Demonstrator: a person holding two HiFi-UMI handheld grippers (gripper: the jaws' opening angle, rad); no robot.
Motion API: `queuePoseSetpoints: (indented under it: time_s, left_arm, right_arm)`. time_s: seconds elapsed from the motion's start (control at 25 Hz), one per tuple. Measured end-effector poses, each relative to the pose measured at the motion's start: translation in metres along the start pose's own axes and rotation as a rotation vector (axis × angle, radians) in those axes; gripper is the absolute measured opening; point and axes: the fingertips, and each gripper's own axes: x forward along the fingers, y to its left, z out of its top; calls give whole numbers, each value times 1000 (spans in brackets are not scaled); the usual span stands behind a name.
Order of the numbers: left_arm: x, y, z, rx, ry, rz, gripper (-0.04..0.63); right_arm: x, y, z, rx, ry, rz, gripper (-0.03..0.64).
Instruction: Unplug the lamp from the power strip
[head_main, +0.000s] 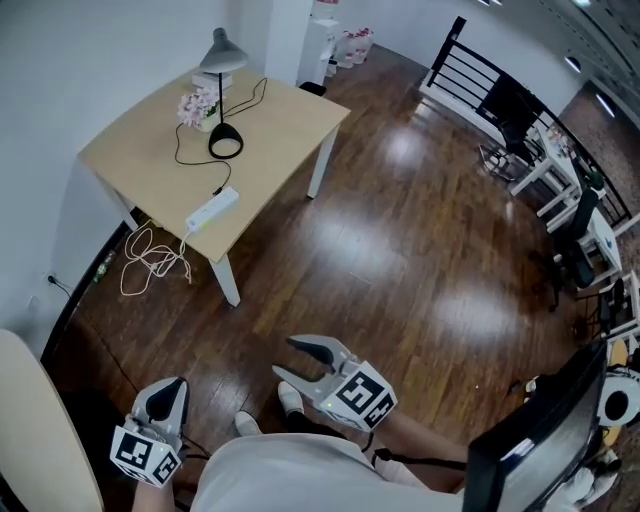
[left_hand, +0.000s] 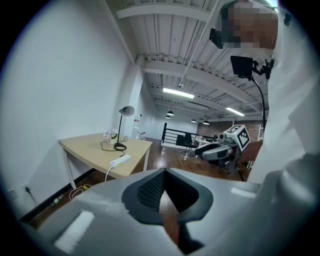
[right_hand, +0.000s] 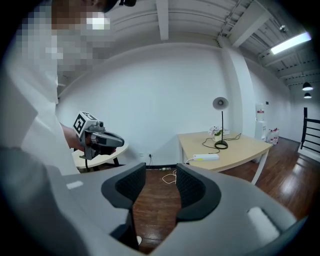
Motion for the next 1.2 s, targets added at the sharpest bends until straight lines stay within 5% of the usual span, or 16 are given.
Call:
queuePoseSetpoints:
  time_s: [1.2]
  left_arm:
    - [-36, -9, -27, 28, -15, -94, 6]
  right_arm:
    - [8, 57, 5, -42, 13, -49, 184]
